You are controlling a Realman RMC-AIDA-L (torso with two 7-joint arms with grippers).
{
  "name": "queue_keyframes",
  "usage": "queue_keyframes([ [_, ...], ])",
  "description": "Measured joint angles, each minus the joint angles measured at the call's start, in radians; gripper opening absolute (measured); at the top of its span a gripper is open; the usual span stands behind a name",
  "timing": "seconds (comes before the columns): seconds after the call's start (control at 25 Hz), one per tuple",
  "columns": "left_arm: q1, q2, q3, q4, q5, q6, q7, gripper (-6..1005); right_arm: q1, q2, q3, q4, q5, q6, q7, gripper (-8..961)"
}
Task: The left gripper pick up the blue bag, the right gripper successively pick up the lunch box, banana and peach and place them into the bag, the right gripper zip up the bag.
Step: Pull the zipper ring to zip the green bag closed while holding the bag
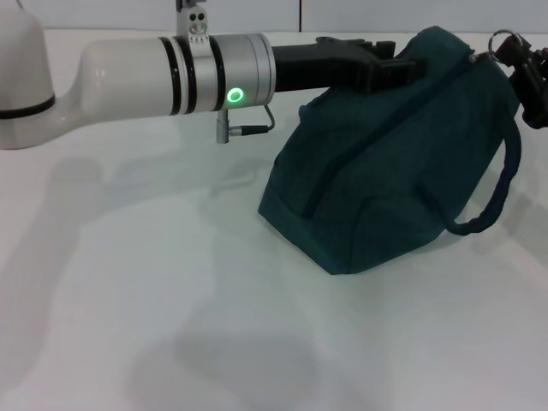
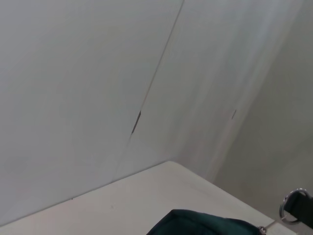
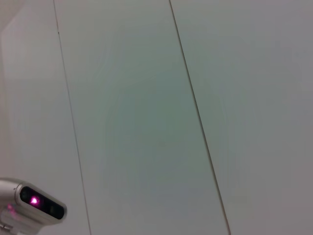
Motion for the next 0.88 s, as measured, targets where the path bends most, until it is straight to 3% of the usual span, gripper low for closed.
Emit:
queue_keyframes([
  [0.4, 0.038, -0.003, 0.010, -0.003, -0.063, 0.025, 0.120, 469, 0.000, 0.002, 0.000, 0.004, -0.001, -0.016, -0.001, 15],
  [0.88, 0.095, 0.003, 0.017, -0.004, -0.099, 0.111, 0.276, 125, 0.045, 0.001, -0.040, 0.053, 0.002, -0.039, 0.003, 15],
])
